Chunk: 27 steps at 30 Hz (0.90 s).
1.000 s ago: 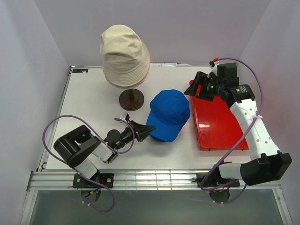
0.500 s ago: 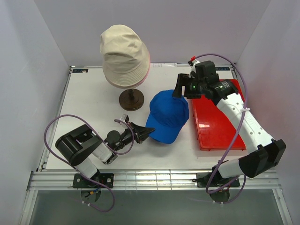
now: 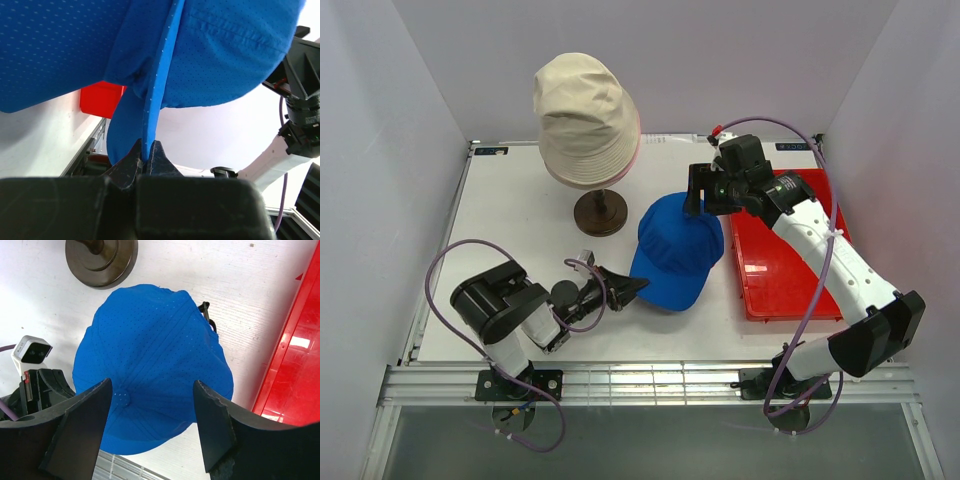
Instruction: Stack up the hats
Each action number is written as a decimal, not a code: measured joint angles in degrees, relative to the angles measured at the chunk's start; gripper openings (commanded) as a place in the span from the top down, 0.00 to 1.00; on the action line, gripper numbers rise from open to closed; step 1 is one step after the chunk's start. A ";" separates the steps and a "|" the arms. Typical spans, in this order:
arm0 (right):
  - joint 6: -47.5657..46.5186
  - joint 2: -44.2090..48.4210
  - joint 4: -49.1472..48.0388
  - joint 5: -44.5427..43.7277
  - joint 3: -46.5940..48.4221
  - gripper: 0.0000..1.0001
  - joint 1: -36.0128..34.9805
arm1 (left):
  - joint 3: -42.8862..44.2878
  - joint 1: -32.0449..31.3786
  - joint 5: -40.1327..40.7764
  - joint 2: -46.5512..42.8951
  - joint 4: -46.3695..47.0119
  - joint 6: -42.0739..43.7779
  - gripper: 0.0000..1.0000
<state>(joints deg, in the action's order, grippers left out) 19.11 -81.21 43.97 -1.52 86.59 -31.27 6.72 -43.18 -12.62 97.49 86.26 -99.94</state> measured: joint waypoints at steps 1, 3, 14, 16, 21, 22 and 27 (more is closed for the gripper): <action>-0.07 0.00 -0.02 -0.15 0.00 0.29 -0.04 | 0.00 0.02 -0.02 0.46 0.11 0.04 1.00; -0.09 0.00 0.00 -0.39 0.00 0.29 -0.24 | 0.00 0.11 -0.04 1.36 0.24 0.13 0.99; -0.24 0.17 -0.24 -1.33 -1.22 0.31 -0.76 | 0.00 0.26 -0.07 4.26 0.44 0.92 0.96; -0.28 0.17 -0.33 -1.31 -2.03 0.32 -0.92 | 0.02 0.26 -0.07 4.85 0.52 0.96 0.95; -0.26 0.59 -0.87 -1.25 -2.82 0.32 -1.01 | 0.02 0.28 -0.07 5.64 0.66 1.11 0.90; -0.28 0.66 -0.90 -1.22 -2.86 0.32 -1.01 | 0.02 0.31 -0.07 5.84 0.66 1.16 0.87; -0.28 0.98 -1.38 -1.07 -3.39 0.33 -1.01 | 0.02 0.33 -0.07 6.97 0.66 1.49 0.73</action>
<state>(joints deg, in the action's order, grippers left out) 18.83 -80.23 42.59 -2.59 83.20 -32.27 6.74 -42.85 -12.69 104.47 86.91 -98.45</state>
